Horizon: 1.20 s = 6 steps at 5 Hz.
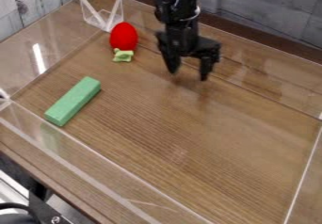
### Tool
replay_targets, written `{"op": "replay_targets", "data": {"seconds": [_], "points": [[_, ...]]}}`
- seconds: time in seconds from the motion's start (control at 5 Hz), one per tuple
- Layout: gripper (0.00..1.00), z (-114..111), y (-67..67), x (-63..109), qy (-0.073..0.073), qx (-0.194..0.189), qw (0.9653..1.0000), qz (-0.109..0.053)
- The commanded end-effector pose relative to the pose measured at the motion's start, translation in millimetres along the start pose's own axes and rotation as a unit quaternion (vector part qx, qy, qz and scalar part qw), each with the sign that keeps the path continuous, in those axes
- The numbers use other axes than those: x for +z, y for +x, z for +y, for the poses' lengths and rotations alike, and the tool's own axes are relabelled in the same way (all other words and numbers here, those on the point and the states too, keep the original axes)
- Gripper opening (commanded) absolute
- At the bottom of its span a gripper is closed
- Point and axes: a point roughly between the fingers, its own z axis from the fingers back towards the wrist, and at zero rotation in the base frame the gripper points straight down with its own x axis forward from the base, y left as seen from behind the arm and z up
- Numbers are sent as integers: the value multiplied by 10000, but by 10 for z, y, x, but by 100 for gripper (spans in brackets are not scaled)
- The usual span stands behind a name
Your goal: Move the red fruit to the left
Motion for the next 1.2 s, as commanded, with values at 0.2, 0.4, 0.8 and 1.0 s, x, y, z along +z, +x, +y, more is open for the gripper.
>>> {"op": "replay_targets", "data": {"seconds": [0.2, 0.4, 0.8, 1.0], "points": [[100, 250, 190, -267, -33, 509, 9983, 278], [100, 323, 251, -203, -126, 567, 9977, 362], [100, 301, 214, -144, -343, 665, 9949, 677], [100, 313, 158, -141, -457, 773, 9913, 960]]}}
